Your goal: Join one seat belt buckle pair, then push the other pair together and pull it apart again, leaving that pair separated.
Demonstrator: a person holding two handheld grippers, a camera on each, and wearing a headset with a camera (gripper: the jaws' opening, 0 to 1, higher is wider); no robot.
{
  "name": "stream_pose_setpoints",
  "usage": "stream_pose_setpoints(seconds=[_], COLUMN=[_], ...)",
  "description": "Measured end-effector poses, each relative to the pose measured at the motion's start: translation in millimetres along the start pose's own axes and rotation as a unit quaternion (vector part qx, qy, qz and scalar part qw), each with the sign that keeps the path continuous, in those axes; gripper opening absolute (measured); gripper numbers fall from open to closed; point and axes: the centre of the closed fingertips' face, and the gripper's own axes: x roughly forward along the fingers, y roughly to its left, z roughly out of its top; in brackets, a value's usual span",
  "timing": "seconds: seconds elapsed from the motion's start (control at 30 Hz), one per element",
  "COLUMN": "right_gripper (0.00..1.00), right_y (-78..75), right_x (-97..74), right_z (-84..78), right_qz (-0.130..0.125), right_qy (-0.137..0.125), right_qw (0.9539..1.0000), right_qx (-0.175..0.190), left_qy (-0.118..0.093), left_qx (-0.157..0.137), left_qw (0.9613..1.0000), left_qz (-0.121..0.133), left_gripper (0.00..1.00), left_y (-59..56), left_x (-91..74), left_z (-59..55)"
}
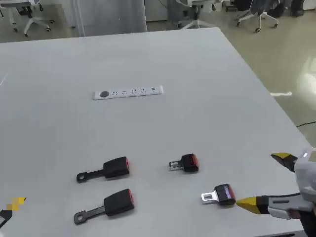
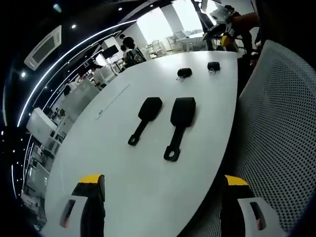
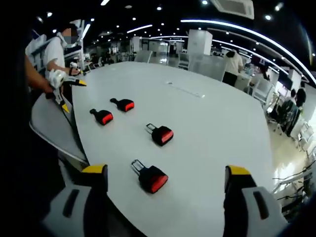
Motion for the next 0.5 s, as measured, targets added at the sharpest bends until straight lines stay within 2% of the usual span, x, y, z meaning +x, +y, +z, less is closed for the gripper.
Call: stream_pose_setpoints(seconds=[0.13,0.4,0.5], right_gripper=[0.98,0.98,0.98], right_y=[3.6,18.0,16.4], right_x=[0.0,0.4,0.3], right_z=[-1.7,2.0,2.7], right_qz=[0.005,0.005,0.003], right_qy=[0.006,0.007,0.009], right_qw=[0.9998,0.9999,0.9997], right_qx=[-0.019,-0.013,-0.020], left_qy=[-0.003,-0.009,-0.014], left_qx=[0.004,0.012,0.011], left_qw=[1.0000,0.9999,0.9998], left_qz=[0.006,0.006,0.010], left_gripper=[1.00,1.00,1.00], left_y=[2.1,1.1,3.4], left_x=[-1.3,-2.2,-3.6], left_z=[0.8,2.7,5.9])
